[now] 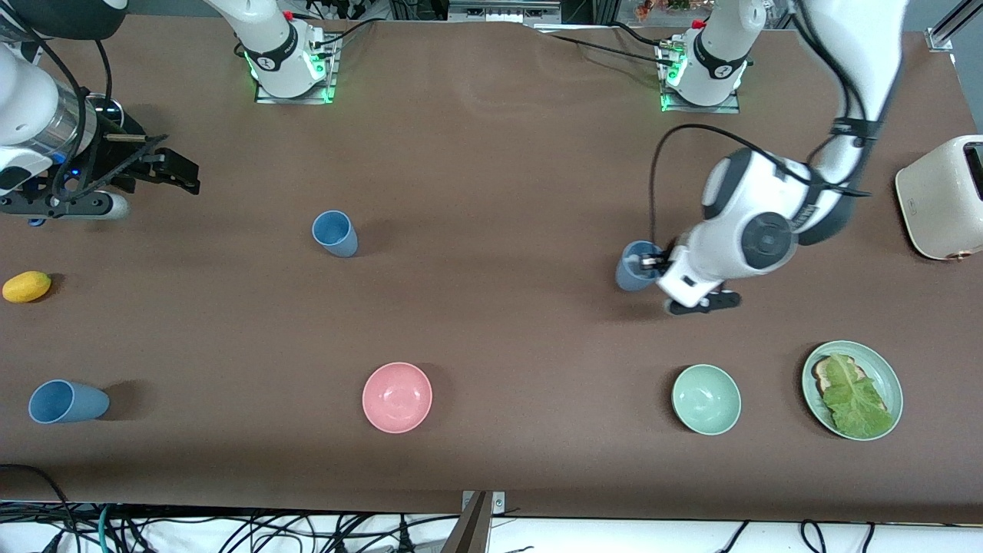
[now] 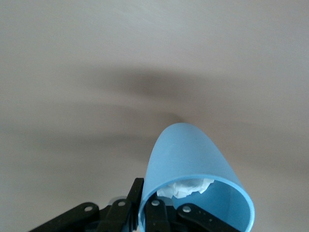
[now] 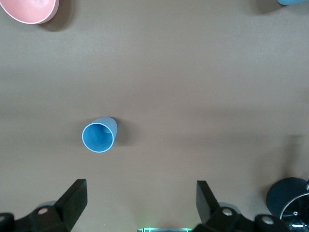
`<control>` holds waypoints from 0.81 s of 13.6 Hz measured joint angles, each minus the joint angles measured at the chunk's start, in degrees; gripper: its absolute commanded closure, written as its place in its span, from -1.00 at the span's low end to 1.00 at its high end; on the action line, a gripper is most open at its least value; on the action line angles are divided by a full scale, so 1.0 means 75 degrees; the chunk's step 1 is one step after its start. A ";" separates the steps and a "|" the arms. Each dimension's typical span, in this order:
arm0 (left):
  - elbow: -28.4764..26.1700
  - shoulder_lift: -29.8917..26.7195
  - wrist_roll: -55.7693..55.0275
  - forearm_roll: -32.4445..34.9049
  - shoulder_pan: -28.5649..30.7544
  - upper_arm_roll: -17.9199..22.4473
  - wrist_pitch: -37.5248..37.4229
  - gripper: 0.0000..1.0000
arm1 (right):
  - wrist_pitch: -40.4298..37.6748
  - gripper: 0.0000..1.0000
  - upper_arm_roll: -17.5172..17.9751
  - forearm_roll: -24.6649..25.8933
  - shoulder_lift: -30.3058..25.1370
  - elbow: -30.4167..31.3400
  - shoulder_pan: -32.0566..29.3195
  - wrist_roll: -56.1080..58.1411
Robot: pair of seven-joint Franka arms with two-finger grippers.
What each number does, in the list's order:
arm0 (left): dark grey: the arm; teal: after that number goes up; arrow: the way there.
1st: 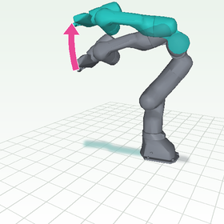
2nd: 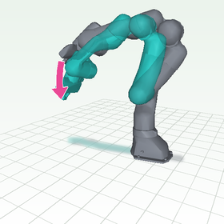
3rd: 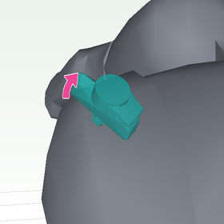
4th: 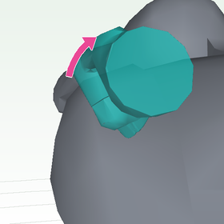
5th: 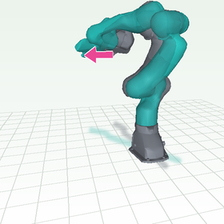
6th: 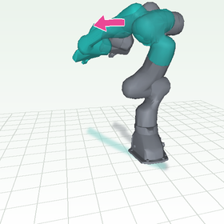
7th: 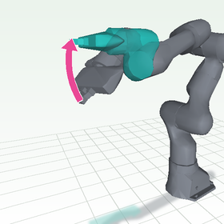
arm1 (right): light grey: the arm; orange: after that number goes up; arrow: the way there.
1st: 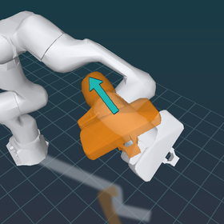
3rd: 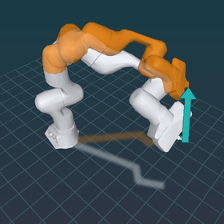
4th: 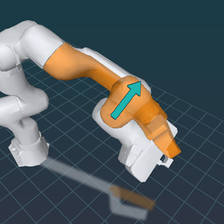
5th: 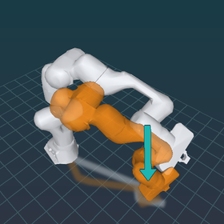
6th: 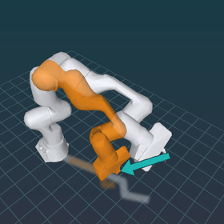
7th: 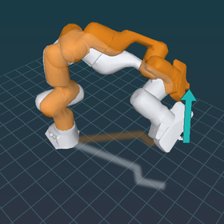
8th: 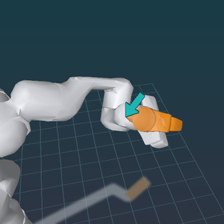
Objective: Stack blue cups with both arms
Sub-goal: 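Carry the tissue cup with the left gripper to the table middle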
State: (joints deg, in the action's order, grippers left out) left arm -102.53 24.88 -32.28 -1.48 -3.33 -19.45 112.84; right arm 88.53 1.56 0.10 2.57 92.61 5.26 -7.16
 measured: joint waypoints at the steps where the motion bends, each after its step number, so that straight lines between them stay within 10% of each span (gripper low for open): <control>1: 0.0145 0.0164 -0.0536 -0.0001 -0.0441 -0.0007 0.0009 1.00 | 0.0000 -1.00 0.0000 0.0000 0.0004 0.0000 0.0001 0.0000; 10: 0.1319 0.1710 -0.2411 -0.0458 -0.1777 0.0001 0.0719 1.00 | 0.0429 -1.00 0.0003 0.0000 0.0111 -0.0019 0.0024 0.0082; 11: 0.1329 0.1714 -0.2412 -0.0463 -0.1789 0.0001 0.0772 -0.36 | 0.0431 -1.00 0.0004 0.0000 0.0127 -0.0033 0.0027 0.0132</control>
State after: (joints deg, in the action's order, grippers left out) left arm -92.56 37.74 -50.36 -4.95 -16.75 -19.45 118.63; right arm 91.77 1.59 0.11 3.52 92.36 5.47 -6.17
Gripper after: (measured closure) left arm 0.982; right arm 0.000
